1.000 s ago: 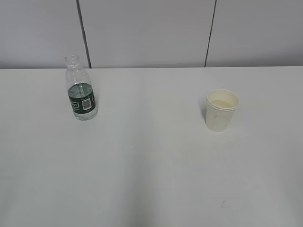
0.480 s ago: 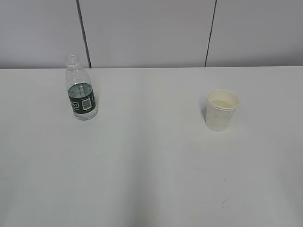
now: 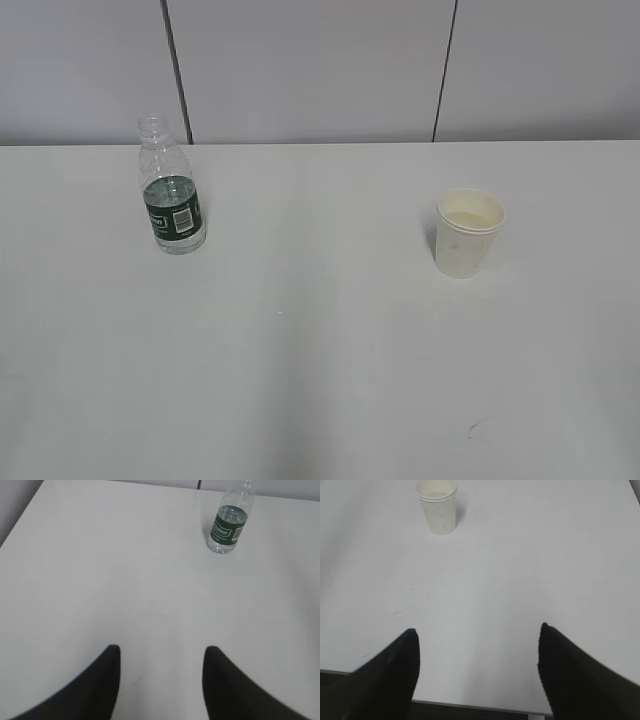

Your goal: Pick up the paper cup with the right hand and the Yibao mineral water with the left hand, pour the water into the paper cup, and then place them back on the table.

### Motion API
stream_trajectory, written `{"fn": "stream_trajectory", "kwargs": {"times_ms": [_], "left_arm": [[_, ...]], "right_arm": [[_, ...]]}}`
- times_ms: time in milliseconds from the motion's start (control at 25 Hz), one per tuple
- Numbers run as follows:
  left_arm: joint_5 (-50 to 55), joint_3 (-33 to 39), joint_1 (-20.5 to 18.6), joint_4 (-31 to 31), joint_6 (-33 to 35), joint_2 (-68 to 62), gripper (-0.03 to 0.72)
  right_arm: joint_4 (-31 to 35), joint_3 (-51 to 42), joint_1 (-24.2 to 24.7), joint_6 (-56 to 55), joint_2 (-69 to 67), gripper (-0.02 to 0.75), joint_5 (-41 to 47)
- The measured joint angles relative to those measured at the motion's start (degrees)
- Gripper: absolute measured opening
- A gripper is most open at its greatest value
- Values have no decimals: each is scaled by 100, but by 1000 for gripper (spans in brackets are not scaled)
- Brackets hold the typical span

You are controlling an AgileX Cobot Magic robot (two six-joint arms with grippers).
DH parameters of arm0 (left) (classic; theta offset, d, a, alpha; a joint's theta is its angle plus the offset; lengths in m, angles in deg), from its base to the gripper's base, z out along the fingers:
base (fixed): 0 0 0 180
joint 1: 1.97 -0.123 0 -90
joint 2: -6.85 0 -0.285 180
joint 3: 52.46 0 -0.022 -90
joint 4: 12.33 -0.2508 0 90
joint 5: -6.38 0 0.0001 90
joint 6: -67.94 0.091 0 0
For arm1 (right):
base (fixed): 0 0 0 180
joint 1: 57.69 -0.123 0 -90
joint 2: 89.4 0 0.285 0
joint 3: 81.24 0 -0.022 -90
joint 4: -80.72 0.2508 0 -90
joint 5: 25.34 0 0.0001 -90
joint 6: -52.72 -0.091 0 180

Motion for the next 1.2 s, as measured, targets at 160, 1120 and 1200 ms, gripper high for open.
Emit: {"fn": "stream_trajectory", "kwargs": {"times_ms": [160,1120,1200], "left_arm": [[0,0,0,0,0,0,342],[0,0,0,0,0,0,342],[0,0,0,0,0,0,342]], "right_arm": [[0,0,0,0,0,577,0],[0,0,0,0,0,577,0],[0,0,0,0,0,577,0]]}}
